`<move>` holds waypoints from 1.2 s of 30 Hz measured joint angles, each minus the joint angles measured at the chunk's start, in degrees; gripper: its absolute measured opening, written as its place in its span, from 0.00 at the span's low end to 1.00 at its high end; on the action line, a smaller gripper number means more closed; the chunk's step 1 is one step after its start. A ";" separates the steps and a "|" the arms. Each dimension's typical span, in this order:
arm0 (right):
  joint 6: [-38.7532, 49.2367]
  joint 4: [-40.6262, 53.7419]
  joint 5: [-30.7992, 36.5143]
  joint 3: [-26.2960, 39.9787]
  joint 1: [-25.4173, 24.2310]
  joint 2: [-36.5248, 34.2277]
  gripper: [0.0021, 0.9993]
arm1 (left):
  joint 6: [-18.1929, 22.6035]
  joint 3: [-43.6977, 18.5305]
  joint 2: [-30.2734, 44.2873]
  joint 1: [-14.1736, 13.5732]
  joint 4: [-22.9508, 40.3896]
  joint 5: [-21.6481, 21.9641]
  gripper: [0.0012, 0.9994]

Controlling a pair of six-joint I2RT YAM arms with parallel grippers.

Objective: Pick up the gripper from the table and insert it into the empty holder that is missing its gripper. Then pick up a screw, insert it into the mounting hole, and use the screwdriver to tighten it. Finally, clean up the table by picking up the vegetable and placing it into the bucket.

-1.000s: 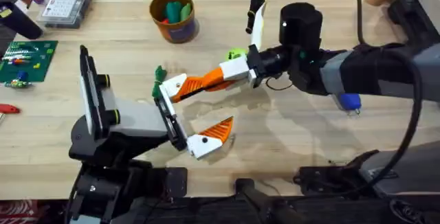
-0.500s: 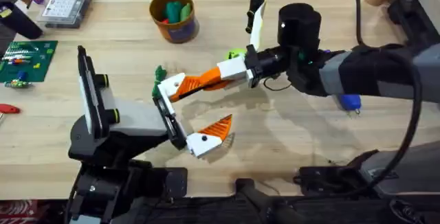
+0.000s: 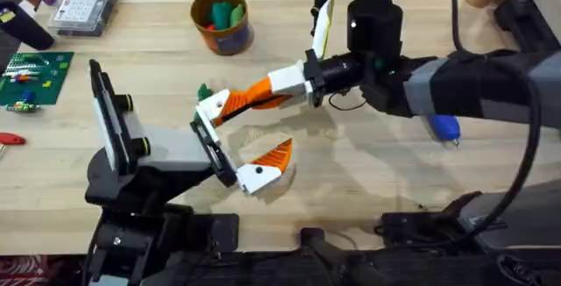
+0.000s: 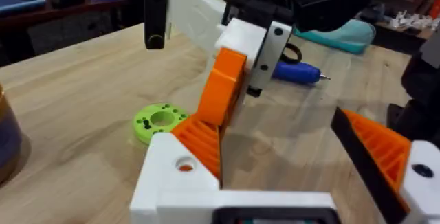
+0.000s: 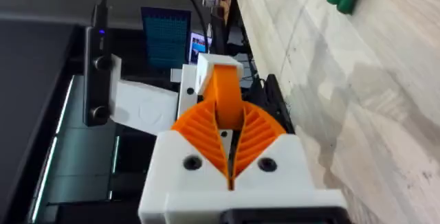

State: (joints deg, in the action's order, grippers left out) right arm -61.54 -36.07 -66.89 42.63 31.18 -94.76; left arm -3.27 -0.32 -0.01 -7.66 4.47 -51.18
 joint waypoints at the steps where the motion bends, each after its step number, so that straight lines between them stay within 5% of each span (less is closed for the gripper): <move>1: 0.00 0.21 0.00 0.21 0.04 -0.19 0.01 | -0.02 0.00 0.02 0.00 0.00 0.13 0.99; 21: -2.72 -2.07 0.15 1.20 0.43 -2.05 0.01 | -0.61 -0.02 0.00 0.11 -0.04 1.38 0.99; 36: -5.81 -4.24 7.53 1.25 3.11 -2.27 0.01 | -1.43 -0.07 0.02 0.85 -0.15 4.81 0.99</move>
State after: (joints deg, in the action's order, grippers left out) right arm -67.35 -40.31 -59.36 43.88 34.29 -97.03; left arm -4.69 -0.38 0.01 -6.81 4.32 -46.37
